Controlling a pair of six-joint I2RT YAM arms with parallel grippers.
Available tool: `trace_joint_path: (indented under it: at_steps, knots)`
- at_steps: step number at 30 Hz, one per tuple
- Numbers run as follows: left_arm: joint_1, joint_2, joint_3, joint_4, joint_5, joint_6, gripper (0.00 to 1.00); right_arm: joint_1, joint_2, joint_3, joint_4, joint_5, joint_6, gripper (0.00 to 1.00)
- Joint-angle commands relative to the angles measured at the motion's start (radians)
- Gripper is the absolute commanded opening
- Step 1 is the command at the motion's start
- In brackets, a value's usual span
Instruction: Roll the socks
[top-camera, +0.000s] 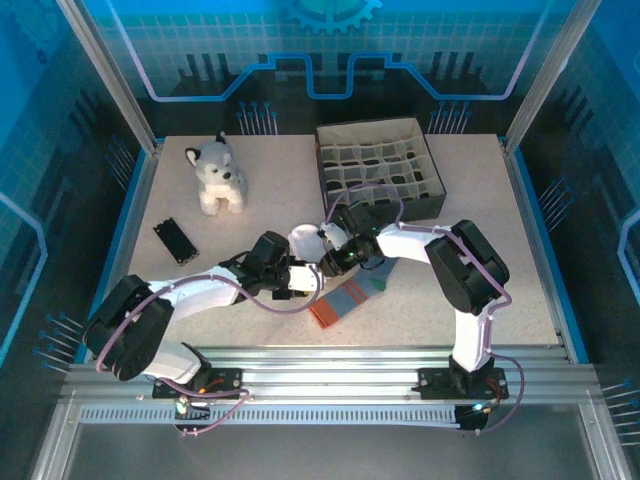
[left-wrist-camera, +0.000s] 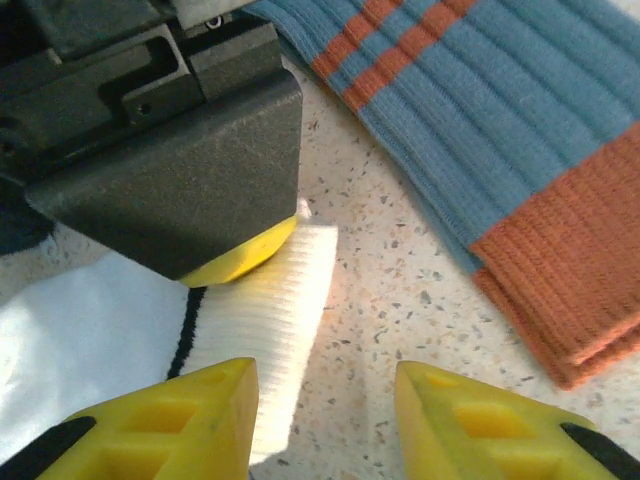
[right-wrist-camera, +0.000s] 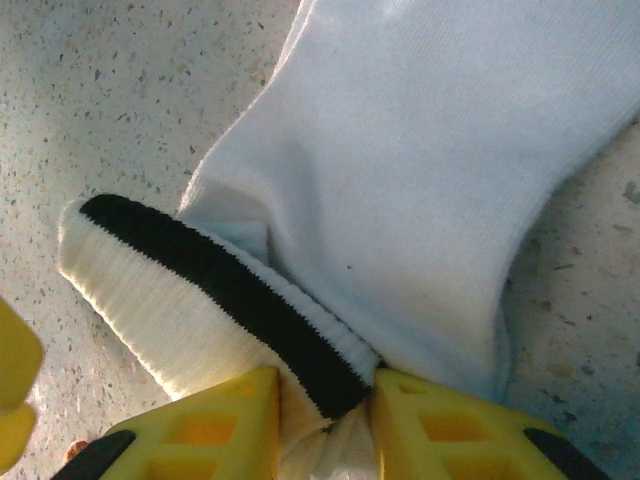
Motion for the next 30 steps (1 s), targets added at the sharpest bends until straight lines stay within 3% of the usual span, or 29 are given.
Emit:
trace_joint_path:
  at_steps: [1,17,30]
  knots:
    - [-0.005,0.038,-0.002,0.043,-0.033,0.123,0.4,-0.011,0.059,-0.012,-0.152,0.024,-0.006,0.29]
    - [-0.002,0.136,0.001,0.192,-0.093,0.171,0.45,-0.012,0.089,0.034,-0.224,-0.001,-0.038,0.28]
    - [0.025,0.206,0.016,0.198,-0.137,0.255,0.49,-0.013,0.103,0.06,-0.266,-0.02,-0.057,0.28]
